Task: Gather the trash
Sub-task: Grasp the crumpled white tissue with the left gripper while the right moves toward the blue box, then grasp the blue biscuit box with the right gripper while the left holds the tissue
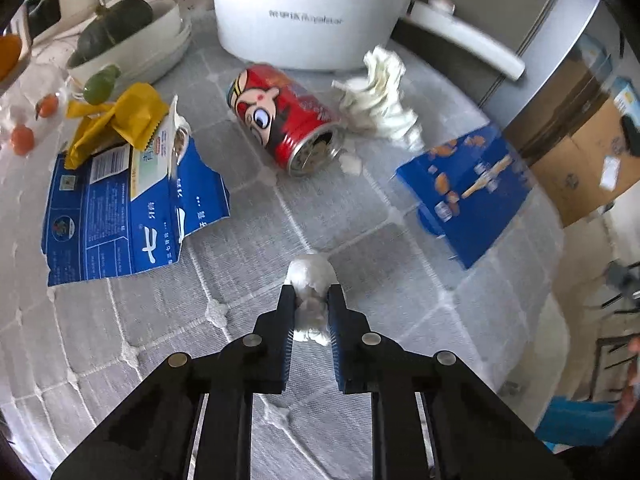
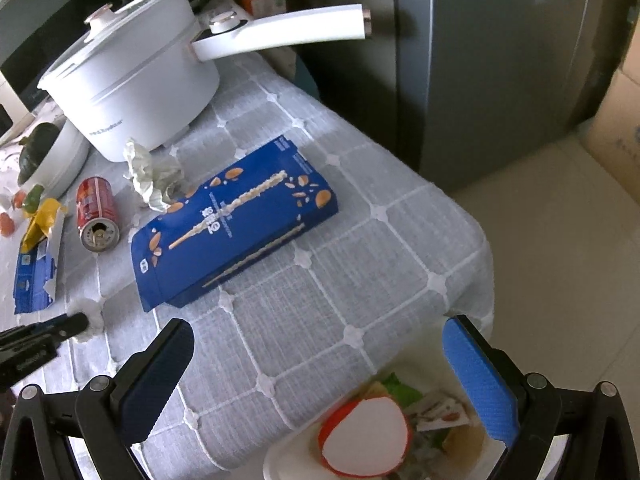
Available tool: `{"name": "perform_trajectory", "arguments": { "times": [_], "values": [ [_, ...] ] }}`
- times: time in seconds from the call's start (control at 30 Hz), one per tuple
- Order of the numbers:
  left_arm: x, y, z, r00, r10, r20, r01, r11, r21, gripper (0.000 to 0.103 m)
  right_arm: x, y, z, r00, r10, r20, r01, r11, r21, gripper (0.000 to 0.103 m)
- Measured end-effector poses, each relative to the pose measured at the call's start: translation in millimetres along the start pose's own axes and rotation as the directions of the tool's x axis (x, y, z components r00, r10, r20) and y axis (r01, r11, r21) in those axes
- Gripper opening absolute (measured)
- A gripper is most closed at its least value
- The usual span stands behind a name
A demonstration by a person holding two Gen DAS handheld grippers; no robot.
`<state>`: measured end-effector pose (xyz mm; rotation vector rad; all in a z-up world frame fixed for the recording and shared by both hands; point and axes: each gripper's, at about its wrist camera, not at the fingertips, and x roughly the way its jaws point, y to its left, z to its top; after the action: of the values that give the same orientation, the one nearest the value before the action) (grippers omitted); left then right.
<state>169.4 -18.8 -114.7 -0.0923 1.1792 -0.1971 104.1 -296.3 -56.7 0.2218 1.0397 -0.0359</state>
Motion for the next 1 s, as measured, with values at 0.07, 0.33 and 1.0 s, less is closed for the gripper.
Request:
{"name": "perform_trajectory", "arguments": {
  "times": [0.07, 0.33, 1.0],
  "values": [
    [-9, -2, -1, 0.999, -0.019, 0.027, 0.019, 1.0, 0.003, 0.015, 4, 3, -1, 1.0, -0.005, -0.007, 0.005, 1.0, -0.002, 0.102],
    [-62, 7, -12, 0.986, -0.057, 0.159, 0.056, 0.998, 0.006, 0.015, 32, 27, 3, 0.999, 0.037, -0.013, -0.035, 0.993, 0.117, 0.102],
    [-97, 50, -4, 0.963, -0.092, 0.252, 0.103, 0.994, -0.033, 0.015, 140, 80, 65, 0.959, -0.279, -0.056, 0.276, 0.865, 0.42, 0.102]
  ]
}}
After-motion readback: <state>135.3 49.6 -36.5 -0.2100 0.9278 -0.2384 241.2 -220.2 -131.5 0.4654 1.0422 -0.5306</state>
